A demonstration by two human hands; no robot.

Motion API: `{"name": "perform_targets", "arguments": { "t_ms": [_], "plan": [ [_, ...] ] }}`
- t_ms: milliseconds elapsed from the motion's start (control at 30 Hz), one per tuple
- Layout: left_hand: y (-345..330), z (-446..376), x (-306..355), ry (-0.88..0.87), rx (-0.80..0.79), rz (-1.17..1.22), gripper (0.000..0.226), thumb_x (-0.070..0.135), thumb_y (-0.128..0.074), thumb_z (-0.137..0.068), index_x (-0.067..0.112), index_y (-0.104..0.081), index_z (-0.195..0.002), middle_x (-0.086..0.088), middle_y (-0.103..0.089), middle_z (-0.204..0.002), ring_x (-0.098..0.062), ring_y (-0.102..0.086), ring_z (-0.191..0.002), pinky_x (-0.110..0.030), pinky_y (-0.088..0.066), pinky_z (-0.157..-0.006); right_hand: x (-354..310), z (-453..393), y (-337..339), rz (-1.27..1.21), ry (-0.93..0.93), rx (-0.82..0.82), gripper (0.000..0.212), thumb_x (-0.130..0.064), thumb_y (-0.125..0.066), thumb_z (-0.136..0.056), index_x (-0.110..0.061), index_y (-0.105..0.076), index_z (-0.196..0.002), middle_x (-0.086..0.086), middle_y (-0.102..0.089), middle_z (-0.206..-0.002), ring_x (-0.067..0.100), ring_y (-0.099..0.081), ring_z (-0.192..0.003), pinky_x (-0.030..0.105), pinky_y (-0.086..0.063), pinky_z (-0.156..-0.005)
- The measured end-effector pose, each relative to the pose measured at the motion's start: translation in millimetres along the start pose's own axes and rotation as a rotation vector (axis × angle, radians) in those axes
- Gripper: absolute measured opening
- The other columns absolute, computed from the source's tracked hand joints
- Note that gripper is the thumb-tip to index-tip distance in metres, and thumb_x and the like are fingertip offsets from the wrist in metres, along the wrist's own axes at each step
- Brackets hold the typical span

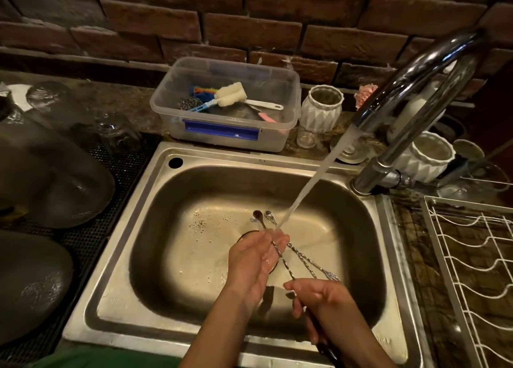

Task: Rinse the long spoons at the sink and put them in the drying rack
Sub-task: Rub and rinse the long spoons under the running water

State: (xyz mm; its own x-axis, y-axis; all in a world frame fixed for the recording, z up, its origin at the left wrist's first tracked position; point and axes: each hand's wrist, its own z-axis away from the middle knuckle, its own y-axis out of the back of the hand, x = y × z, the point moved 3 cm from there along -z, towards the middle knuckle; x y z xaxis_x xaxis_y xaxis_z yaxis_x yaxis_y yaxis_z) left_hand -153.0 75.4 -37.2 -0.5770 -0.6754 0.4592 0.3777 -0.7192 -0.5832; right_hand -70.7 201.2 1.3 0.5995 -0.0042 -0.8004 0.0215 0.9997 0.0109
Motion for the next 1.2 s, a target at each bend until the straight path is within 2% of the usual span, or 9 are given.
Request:
{"name": "perform_targets", "arguments": {
  "t_ms": [200, 300, 467, 833, 967, 1067, 1100, 1133, 1200],
  "plan": [
    [-3, 9, 0, -0.016, 0.006, 0.019, 0.019, -0.005, -0.056, -0.096, -0.014, -0.065, -0.110, -0.030, -0.073, -0.107, -0.034, -0.076, -0.093, -0.027, -0.062, -0.070, 1, 22, 5, 0.016, 0.016, 0.020, 0.024, -0.014, -0.058, -0.096, -0.010, -0.077, -0.083, 0.013, -0.067, -0.058, 0.017, -0.045, -0.026, 0.017, -0.031, -0.033],
    [-4, 12, 0, -0.029, 0.002, 0.005, 0.020, -0.006, -0.056, -0.095, -0.016, -0.065, -0.110, -0.032, -0.072, -0.108, -0.034, -0.076, -0.091, -0.026, -0.062, -0.069, 2, 31, 7, 0.000, 0.046, 0.040, 0.021, -0.013, -0.060, -0.093, -0.012, -0.079, -0.084, 0.018, -0.067, -0.059, 0.020, -0.045, -0.029, 0.025, -0.037, -0.040],
    [-5, 14, -1, -0.023, 0.008, -0.003, 0.016, -0.008, -0.057, -0.094, -0.015, -0.066, -0.105, -0.032, -0.072, -0.107, -0.037, -0.075, -0.095, -0.031, -0.063, -0.075, 4, 42, 8, -0.021, 0.055, 0.058, 0.024, -0.009, -0.059, -0.093, -0.009, -0.080, -0.082, 0.021, -0.065, -0.054, 0.014, -0.043, -0.029, 0.016, -0.034, -0.035],
    [-2, 14, 2, -0.050, 0.017, -0.078, 0.018, -0.012, -0.059, -0.091, -0.009, -0.069, -0.106, -0.027, -0.074, -0.105, -0.033, -0.076, -0.095, -0.029, -0.063, -0.075, 0, 52, 16, 0.018, -0.034, 0.041, 0.033, -0.009, -0.053, -0.096, -0.005, -0.080, -0.078, 0.020, -0.066, -0.056, 0.011, -0.051, -0.035, 0.017, -0.038, -0.040],
    [-5, 13, 1, -0.051, 0.016, -0.089, 0.019, -0.012, -0.061, -0.089, -0.011, -0.067, -0.107, -0.031, -0.072, -0.109, -0.034, -0.076, -0.094, -0.030, -0.063, -0.076, 0, 58, 20, -0.099, -0.084, 0.038, 0.032, 0.001, -0.050, -0.095, 0.001, -0.079, -0.082, 0.024, -0.062, -0.056, 0.023, -0.056, -0.041, 0.017, -0.042, -0.042],
    [-8, 11, 1, -0.045, 0.014, -0.078, 0.021, -0.006, -0.059, -0.093, -0.011, -0.065, -0.113, -0.034, -0.068, -0.113, -0.033, -0.076, -0.094, -0.031, -0.063, -0.079, -5, 64, 17, -0.020, -0.031, 0.061, 0.031, 0.005, -0.052, -0.094, 0.000, -0.079, -0.079, 0.026, -0.063, -0.057, 0.048, -0.063, -0.061, 0.022, -0.050, -0.056],
    [-8, 11, 2, -0.038, 0.007, -0.066, 0.022, -0.002, -0.058, -0.095, -0.013, -0.064, -0.114, -0.036, -0.067, -0.114, -0.033, -0.075, -0.093, -0.032, -0.063, -0.079, -4, 66, 21, -0.005, -0.025, 0.089, 0.028, 0.005, -0.055, -0.092, -0.001, -0.079, -0.080, 0.026, -0.065, -0.057, 0.049, -0.066, -0.069, 0.024, -0.052, -0.061],
    [-9, 11, 3, -0.026, -0.003, -0.053, 0.024, 0.003, -0.057, -0.097, -0.014, -0.064, -0.113, -0.037, -0.066, -0.114, -0.034, -0.075, -0.094, -0.033, -0.063, -0.079, -6, 67, 23, 0.012, -0.021, 0.134, 0.026, 0.003, -0.058, -0.091, -0.005, -0.081, -0.082, 0.023, -0.068, -0.058, 0.044, -0.070, -0.072, 0.024, -0.054, -0.065],
    [-9, 10, 6, 0.001, -0.019, -0.052, 0.029, 0.010, -0.055, -0.100, -0.015, -0.064, -0.112, -0.036, -0.069, -0.112, -0.036, -0.075, -0.096, -0.036, -0.063, -0.080, -12, 68, 21, 0.140, 0.005, 0.206, 0.022, -0.009, -0.064, -0.090, -0.021, -0.082, -0.085, 0.010, -0.075, -0.063, 0.023, -0.075, -0.072, 0.021, -0.054, -0.075]
  ]
}}
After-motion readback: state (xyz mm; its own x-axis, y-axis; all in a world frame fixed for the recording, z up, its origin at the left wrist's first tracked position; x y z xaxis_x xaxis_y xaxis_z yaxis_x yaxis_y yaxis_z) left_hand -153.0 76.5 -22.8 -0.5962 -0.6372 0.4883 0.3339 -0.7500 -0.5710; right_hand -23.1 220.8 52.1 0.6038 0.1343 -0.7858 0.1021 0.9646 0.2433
